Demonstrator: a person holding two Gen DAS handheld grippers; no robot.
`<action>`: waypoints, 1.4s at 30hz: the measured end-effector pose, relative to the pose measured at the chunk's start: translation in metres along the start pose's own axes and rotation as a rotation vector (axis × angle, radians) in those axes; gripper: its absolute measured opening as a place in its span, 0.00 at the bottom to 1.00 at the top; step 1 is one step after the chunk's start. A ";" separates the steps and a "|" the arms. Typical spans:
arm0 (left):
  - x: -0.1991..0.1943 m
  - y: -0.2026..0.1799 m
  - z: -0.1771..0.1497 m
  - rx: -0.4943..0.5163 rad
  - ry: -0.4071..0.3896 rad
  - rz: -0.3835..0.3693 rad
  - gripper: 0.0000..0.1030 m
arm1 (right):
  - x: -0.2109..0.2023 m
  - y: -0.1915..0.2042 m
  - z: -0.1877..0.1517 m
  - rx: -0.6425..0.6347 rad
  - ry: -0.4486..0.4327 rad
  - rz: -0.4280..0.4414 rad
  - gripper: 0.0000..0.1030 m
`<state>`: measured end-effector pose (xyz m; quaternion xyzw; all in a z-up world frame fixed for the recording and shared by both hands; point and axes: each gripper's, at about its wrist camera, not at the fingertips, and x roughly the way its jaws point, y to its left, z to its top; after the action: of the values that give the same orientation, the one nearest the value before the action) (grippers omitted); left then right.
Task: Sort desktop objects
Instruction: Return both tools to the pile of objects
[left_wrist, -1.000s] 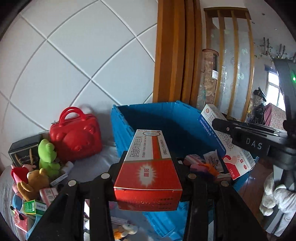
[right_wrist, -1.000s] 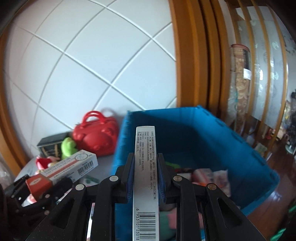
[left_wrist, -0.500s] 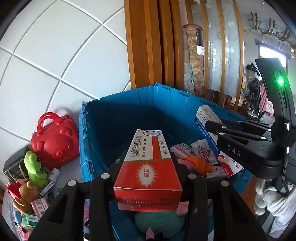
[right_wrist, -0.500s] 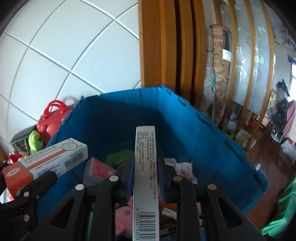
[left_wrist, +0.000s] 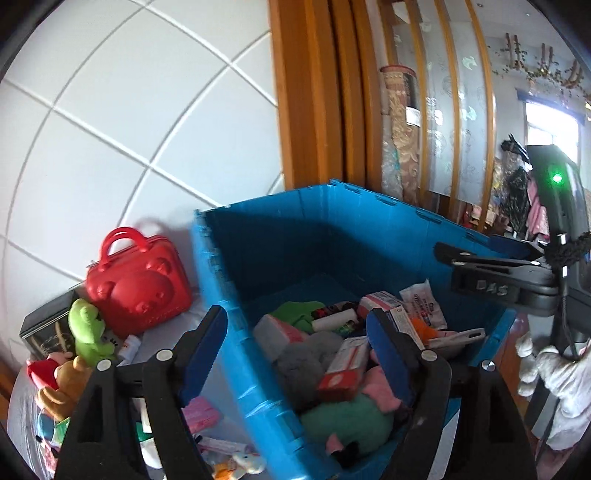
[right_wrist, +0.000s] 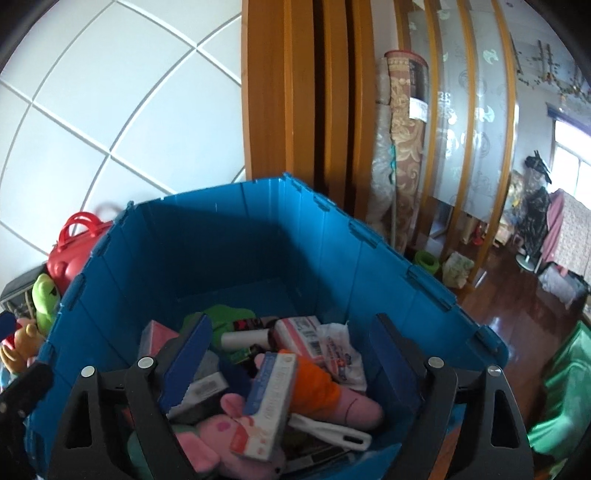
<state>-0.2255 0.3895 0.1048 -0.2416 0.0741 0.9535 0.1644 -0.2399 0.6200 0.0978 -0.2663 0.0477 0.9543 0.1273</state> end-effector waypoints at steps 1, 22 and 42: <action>-0.007 0.010 -0.004 -0.012 -0.004 0.012 0.76 | -0.006 0.005 0.000 0.005 -0.013 0.012 0.95; -0.141 0.399 -0.278 -0.168 0.299 0.327 0.78 | -0.076 0.403 -0.185 -0.101 0.244 0.324 1.00; -0.052 0.540 -0.367 -0.360 0.468 0.204 0.78 | -0.030 0.517 -0.285 -0.134 0.543 0.192 1.00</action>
<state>-0.2112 -0.2110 -0.1567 -0.4710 -0.0363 0.8814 0.0008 -0.2128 0.0701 -0.1177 -0.5139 0.0419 0.8568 0.0011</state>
